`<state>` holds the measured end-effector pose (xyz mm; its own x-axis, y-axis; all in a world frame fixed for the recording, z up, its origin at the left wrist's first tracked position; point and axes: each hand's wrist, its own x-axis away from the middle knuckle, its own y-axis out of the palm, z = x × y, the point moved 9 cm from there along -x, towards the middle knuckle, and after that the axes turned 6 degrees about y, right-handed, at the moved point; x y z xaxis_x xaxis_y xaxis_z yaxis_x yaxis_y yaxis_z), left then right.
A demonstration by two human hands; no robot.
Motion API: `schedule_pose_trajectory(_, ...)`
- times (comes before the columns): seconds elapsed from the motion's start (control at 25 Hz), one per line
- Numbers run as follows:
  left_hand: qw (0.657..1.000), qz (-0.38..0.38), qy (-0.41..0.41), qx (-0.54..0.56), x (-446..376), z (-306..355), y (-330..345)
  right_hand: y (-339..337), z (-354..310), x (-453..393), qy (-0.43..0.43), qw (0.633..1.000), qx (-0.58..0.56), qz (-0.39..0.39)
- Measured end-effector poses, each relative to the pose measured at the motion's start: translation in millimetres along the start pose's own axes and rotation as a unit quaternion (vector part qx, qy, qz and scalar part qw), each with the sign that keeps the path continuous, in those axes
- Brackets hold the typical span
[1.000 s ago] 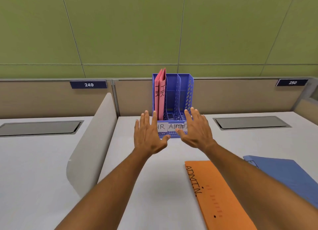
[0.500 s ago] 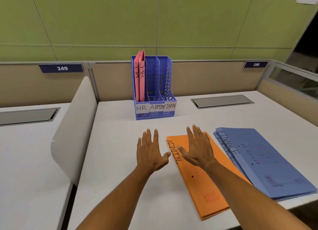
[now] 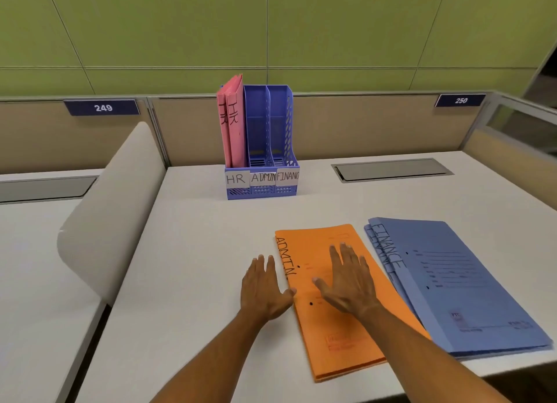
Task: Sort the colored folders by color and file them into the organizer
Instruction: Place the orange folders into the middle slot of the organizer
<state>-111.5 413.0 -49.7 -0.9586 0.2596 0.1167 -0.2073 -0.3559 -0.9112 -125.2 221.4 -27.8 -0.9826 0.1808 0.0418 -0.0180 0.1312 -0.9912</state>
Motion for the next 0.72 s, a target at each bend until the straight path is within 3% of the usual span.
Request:
schedule_pose_trajectory(0.4,0.98,0.035,-0.161,0.112,-7,22,25,45,33,-8,-0.078,0.989,-0.033,-0.118)
schedule_pose_trajectory(0.72,0.93,0.116,-0.211,0.279,-4,23,14,48,35,-10,-0.097,0.987,-0.023,-0.123)
